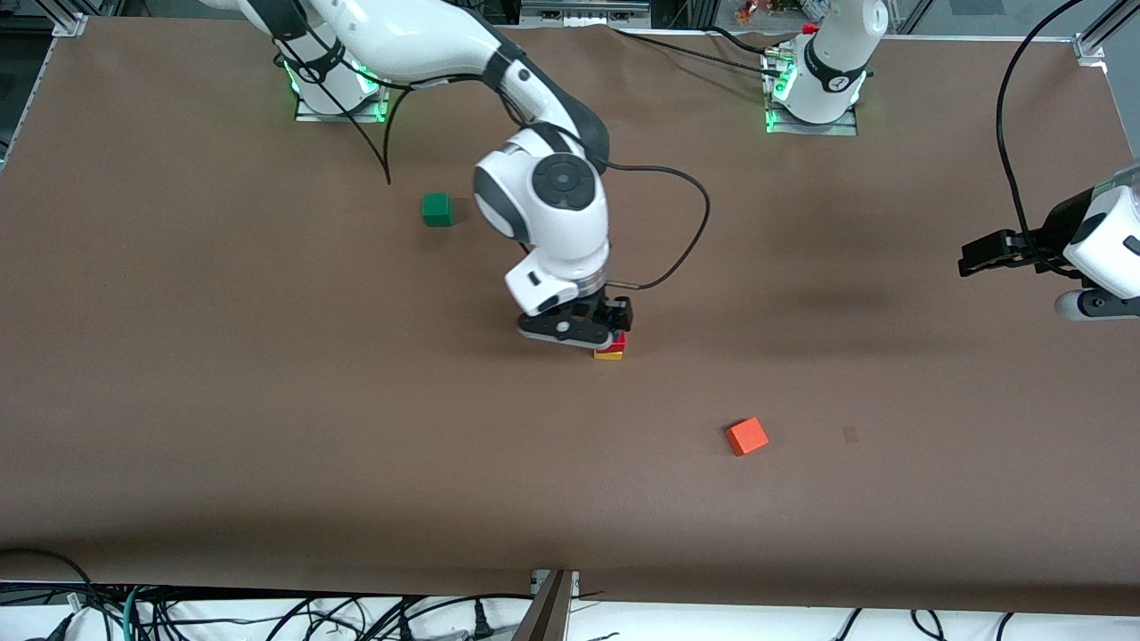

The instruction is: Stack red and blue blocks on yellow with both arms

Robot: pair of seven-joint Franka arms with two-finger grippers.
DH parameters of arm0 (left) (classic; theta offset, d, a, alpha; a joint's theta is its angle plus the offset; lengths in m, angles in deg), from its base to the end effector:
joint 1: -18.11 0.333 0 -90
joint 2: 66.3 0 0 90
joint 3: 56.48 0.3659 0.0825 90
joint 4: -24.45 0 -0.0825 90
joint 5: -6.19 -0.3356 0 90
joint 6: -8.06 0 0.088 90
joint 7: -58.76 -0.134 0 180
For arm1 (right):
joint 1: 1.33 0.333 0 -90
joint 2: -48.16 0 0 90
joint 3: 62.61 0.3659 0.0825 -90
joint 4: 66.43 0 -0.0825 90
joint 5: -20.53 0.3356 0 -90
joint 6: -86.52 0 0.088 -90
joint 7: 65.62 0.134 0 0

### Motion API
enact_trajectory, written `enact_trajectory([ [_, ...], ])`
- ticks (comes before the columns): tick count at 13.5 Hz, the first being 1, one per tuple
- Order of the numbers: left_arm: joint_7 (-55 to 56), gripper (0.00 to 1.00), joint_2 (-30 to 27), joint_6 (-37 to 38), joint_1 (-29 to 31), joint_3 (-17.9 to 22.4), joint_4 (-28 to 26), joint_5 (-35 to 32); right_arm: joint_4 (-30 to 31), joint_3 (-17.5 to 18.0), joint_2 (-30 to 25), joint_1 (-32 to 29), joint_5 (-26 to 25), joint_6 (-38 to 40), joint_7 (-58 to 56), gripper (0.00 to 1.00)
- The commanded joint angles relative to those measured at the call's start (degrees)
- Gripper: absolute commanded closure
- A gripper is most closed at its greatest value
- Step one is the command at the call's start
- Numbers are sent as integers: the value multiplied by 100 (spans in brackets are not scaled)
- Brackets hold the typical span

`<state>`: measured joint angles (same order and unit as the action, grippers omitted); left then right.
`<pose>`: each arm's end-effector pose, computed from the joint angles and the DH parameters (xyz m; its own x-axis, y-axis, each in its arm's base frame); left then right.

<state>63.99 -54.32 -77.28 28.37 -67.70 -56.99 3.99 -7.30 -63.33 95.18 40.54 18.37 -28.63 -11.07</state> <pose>0.5640 0.0088 0.5930 0.9877 0.0763 -0.1363 0.0756 -0.9971 -0.0104 0.5849 0.5117 0.3895 0.9674 -0.2187 0.1275 -0.2067 -0.9732 -0.1008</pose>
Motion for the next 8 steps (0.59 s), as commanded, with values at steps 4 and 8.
enact_trajectory([
  [4, -110, 0, -56, -54, 20, -3, -65, -79, 116, 37, -1281, -1152, 954, 1782, -1822, 0],
  [8, -110, 0, -56, -54, 20, -3, -65, -88, 378, -42, -2028, -1742, 963, 3041, -2748, 0],
])
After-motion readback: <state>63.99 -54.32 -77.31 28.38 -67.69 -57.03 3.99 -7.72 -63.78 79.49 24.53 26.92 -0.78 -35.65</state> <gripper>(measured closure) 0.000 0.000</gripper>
